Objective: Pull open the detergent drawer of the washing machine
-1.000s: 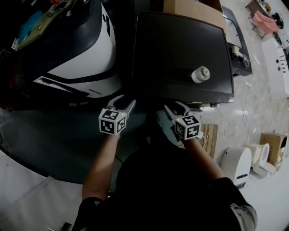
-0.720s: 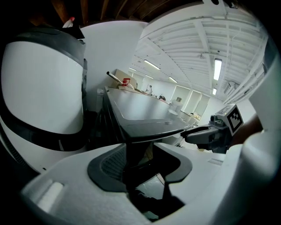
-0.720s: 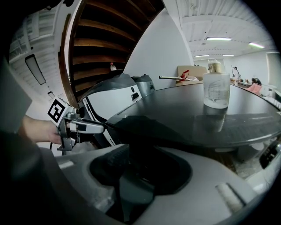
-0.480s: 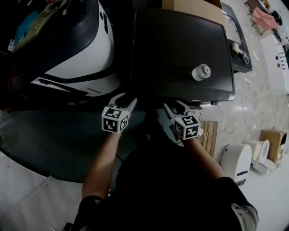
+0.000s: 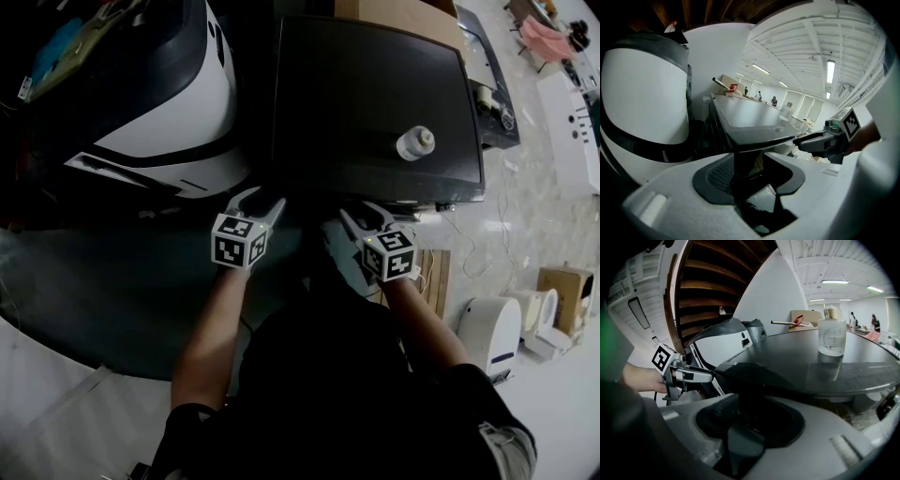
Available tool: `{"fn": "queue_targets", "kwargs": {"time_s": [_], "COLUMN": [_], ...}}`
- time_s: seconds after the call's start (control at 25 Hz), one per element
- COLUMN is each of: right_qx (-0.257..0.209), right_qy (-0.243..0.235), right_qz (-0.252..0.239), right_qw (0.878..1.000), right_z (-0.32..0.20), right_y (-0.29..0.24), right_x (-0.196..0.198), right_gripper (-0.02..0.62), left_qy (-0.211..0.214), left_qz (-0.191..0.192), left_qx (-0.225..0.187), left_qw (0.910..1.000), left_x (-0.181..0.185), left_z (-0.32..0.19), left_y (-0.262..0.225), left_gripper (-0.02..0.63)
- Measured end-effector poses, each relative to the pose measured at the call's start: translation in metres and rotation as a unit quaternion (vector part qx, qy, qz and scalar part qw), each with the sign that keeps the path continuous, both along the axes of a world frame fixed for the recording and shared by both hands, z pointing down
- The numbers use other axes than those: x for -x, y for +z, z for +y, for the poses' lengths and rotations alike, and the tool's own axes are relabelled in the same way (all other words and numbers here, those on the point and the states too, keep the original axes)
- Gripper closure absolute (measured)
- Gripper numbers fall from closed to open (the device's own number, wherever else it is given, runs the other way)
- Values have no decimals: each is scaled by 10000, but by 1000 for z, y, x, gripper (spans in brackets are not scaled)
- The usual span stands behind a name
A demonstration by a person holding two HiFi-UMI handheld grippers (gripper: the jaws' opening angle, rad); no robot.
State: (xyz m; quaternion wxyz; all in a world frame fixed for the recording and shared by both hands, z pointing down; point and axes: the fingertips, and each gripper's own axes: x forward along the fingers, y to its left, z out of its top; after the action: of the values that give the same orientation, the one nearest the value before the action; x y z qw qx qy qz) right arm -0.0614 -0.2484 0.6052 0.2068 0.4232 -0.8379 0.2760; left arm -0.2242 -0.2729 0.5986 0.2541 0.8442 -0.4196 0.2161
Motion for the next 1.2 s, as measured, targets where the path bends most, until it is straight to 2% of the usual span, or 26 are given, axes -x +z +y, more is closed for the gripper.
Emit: {"fn": "queue_targets", "kwargs": {"time_s": [0.32,0.72,1.2], "right_qx": [49,-103,-56], "right_qy": [17,-5,-61], "right_qz": [-125,14,95], "right_qw": [9999,9999,9999], "right_z": [13,3,36], "right_y": [-1,1,2], "right_x": [1,0,0], "right_gripper": [430,451,482], "left_qy": [4,115,74], "left_qz": [-96,-10,-3], "left_qx": [-38,38,97], "left_qw": [9999,9999,9999], "left_x": [1,-3,0], "left_z": [14,6,39], "left_y": [1,4,4], "left_gripper": [416,416,417]}}
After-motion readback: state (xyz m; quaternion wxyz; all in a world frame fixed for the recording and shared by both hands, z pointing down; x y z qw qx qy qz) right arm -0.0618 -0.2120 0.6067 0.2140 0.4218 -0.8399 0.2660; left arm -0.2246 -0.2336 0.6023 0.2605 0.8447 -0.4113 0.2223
